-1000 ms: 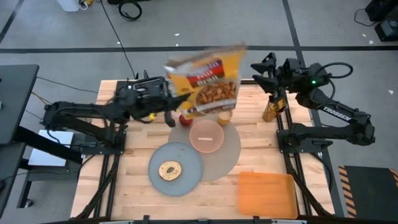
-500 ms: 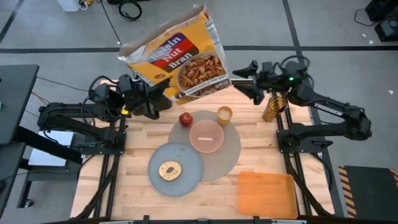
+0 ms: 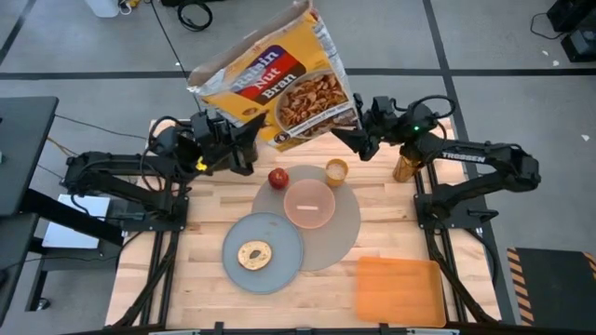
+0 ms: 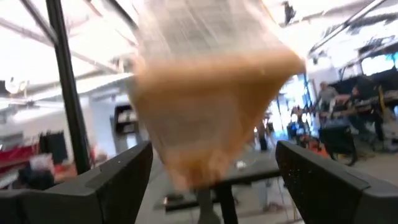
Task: Arrange a breakfast setting
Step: Pour the cereal from the yellow cereal box into the orange bowl
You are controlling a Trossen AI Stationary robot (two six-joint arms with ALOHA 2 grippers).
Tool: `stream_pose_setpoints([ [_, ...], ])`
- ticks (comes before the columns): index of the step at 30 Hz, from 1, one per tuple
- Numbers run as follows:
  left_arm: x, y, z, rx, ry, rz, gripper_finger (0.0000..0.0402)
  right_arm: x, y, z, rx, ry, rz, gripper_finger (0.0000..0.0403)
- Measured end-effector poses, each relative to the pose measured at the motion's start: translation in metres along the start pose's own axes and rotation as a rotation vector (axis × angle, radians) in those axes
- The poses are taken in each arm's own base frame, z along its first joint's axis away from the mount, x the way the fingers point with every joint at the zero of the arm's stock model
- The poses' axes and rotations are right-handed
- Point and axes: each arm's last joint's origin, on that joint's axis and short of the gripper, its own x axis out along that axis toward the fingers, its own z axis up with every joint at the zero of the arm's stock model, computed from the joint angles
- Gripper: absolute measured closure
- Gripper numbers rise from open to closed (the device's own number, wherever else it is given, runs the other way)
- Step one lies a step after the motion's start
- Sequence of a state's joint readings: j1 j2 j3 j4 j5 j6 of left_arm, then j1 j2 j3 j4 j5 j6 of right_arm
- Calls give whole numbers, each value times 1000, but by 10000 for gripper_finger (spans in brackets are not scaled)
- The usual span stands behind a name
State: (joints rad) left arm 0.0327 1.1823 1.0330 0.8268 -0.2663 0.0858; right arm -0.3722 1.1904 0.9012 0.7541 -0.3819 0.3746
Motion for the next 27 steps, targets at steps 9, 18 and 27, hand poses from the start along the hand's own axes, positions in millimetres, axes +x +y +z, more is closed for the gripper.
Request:
stream_pose_setpoints([
  [9, 12, 0, -31, -104, -16, -26, 389, 6, 0, 3, 47, -163, -14, 59],
  [18, 19, -3, -63, -175, 31, -27, 388, 5, 4, 11, 34, -264, 13, 95],
  [27, 19, -4, -73, -167, 71, -23, 388, 4, 5, 12, 47, -266, 28, 144],
])
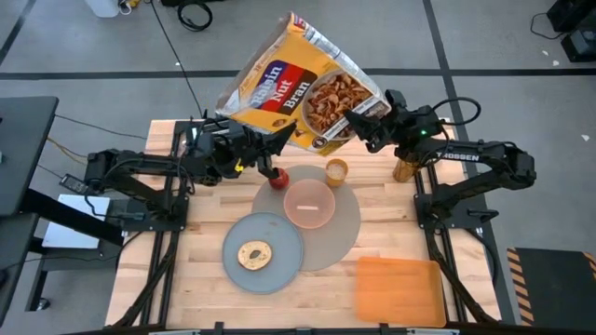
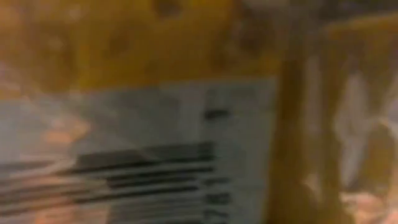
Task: Arrange a breakfast setting
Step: Pour the cereal from the yellow cereal box into the orange bowl
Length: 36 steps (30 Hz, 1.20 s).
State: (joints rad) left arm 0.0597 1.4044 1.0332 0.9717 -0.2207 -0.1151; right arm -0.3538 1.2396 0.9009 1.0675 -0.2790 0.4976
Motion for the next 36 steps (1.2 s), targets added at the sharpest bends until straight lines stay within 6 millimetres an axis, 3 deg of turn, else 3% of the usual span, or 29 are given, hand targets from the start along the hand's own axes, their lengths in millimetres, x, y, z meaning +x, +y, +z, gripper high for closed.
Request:
stream_pose_setpoints([
  [8, 0, 1, -2, 10, 19, 15, 372, -1, -2, 3, -17, -9, 9, 233],
  [12, -2, 1, -1, 38, 69, 16, 325, -2, -4, 6, -23, -7, 28, 252],
  [18, -13, 0, 25, 92, 154, 22, 246, -12, 2, 26, -62, -45, 44, 251],
  [23, -36, 0, 48, 124, 326, 31, 210, -41, 9, 35, -89, -54, 22, 252],
  [29, -64, 5, 61, 4, 524, 124, 216, -81, 32, 35, -47, 24, 18, 252],
  [36, -80, 12, 46, -87, 714, 287, 228, -121, 65, 44, 20, 209, 38, 252],
])
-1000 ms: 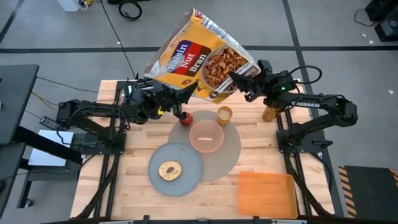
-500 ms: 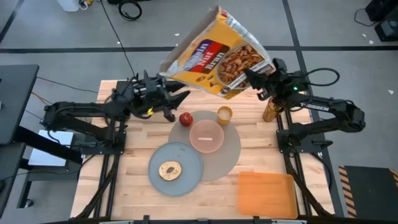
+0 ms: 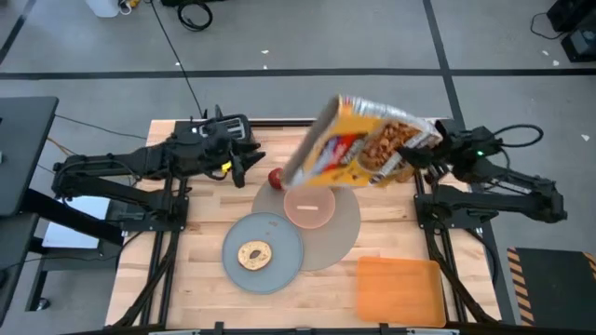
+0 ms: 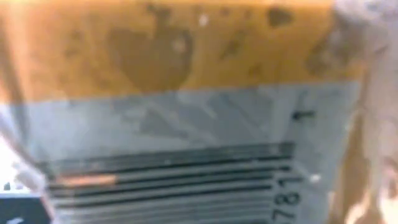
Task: Arrange a breakfast setting
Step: Pour the cereal from the yellow cereal box into the orange bowl
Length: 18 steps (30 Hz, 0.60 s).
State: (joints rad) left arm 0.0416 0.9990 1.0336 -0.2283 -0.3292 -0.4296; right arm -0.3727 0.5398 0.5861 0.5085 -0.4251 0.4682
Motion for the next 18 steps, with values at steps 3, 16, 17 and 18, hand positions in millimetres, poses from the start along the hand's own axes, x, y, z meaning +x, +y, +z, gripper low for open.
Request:
stream_pose_setpoints([
  [3, 3, 0, -15, -52, 111, 47, 230, -22, 12, 0, -9, 82, -33, 252],
  [16, 19, -39, -69, -125, 241, 170, 230, -73, 25, -22, -83, 383, -160, 252],
  [17, 21, -41, -73, -121, 254, 174, 230, -72, 24, -24, -92, 401, -162, 252],
  [18, 24, -43, -78, -124, 266, 179, 230, -72, 23, -25, -101, 415, -163, 252],
])
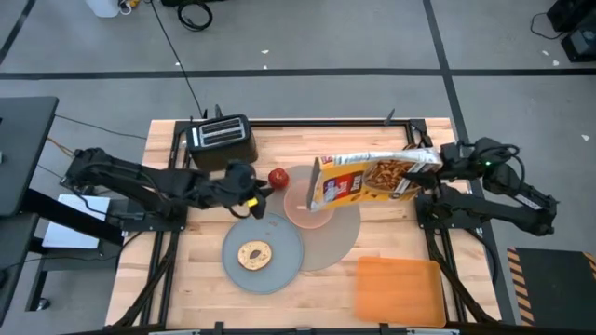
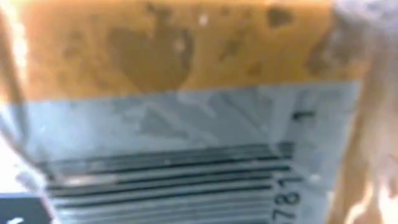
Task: Arrange a breakfast setting
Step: Pour the cereal from the yellow cereal box into the orange bowl
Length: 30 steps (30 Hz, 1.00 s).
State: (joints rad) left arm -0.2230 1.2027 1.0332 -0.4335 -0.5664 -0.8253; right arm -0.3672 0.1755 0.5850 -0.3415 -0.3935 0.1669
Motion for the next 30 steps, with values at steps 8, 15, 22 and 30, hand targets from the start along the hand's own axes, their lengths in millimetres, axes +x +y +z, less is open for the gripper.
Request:
stream_pose_setpoints([
  [8, 16, -12, -23, -11, 65, 20, 230, 13, -6, -1, -106, 96, -9, 252],
  [15, 14, -16, -29, -15, 79, 5, 230, 30, -11, 12, -190, 241, -15, 252],
  [22, 14, -16, -30, -6, 84, 11, 230, 51, -15, 27, -285, 356, 4, 252],
  [30, 14, -14, -31, 11, 98, 28, 230, 68, -14, 36, -379, 452, 41, 252],
])
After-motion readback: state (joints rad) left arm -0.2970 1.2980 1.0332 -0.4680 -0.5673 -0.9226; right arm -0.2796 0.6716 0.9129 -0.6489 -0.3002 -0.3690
